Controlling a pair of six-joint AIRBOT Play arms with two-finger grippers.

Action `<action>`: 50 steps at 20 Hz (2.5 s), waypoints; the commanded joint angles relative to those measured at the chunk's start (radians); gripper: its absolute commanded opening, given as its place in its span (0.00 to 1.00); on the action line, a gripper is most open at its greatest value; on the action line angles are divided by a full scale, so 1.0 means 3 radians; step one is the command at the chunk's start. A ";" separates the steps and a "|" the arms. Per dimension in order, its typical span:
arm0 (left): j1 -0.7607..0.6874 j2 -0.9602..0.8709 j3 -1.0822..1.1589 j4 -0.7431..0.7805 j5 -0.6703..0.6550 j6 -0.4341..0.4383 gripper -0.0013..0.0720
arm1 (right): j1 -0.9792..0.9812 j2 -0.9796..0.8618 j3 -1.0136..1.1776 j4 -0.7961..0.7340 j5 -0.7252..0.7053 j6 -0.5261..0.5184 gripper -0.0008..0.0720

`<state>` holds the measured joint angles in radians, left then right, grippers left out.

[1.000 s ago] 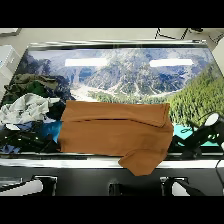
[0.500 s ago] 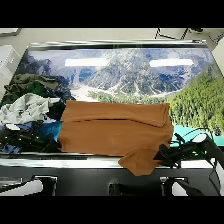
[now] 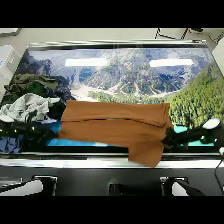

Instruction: Fold the clothes and pants, and hang the long-sleeved shirts on hangers.

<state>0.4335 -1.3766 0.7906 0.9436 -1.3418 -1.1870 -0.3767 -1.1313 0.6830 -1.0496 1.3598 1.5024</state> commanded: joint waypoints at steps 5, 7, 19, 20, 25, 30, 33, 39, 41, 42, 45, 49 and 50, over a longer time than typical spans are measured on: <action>-0.0626 -0.0891 0.1770 -0.0244 0.0060 -0.0515 0.06 | 0.0008 -0.1001 0.1602 0.0219 -0.0051 0.0258 0.06; -0.0745 -0.1258 0.2316 -0.0243 0.0028 -0.0701 0.06 | 0.0008 -0.1403 0.1980 0.0505 -0.0175 0.0267 0.06; -0.0759 -0.1999 0.2922 -0.0271 -0.0153 -0.0917 0.75 | 0.0120 -0.2382 0.2711 0.0801 -0.0346 0.0095 0.45; -0.0688 -0.1977 0.2993 -0.0267 -0.0240 -0.0921 0.86 | 0.0020 -0.2335 0.2813 0.0712 -0.0192 0.0048 0.71; -0.0381 -0.1634 0.3164 -0.0268 -0.0546 -0.0932 0.93 | -0.0632 -0.2207 0.2836 -0.0150 0.0529 0.0078 1.00; -0.0491 -0.1221 0.3164 -0.0268 -0.0617 -0.0961 0.93 | -0.0573 -0.2295 0.2289 0.0252 0.0231 -0.0460 1.00; -0.0684 -0.1043 0.3164 -0.0270 -0.0624 -0.0996 0.93 | -0.0411 -0.2445 0.2276 0.0670 0.0043 -0.0655 1.00; -0.1232 -0.0930 0.3164 -0.0267 -0.0519 -0.0992 0.91 | 0.0080 -0.2523 0.2318 0.0807 -0.0263 -0.0707 0.63; -0.1467 -0.0956 0.3162 -0.0267 -0.0301 -0.0980 0.88 | 0.0179 -0.2462 0.2449 0.0811 -0.0200 -0.0617 0.07; -0.1609 -0.0987 0.3162 -0.0266 -0.0160 -0.0980 0.72 | 0.0219 -0.2383 0.2513 0.0825 -0.0175 -0.0580 0.07; -0.2080 -0.1171 0.3162 -0.0245 0.0276 -0.0982 0.15 | 0.0364 -0.1968 0.2607 0.0832 -0.0090 -0.0388 0.07; -0.2786 -0.1712 0.3162 -0.0217 0.0749 -0.1134 0.06 | 0.0558 -0.1324 0.2607 0.0821 0.0184 -0.0067 0.07; -0.2928 -0.1860 0.3162 -0.0270 0.0839 -0.1272 0.06 | 0.0608 -0.1167 0.2607 0.0823 0.0237 0.0023 0.07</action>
<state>-0.3149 -1.8332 1.7390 0.8719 -1.2049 -1.5047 -0.2348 -1.6047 1.4593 -0.8104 1.3735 1.4269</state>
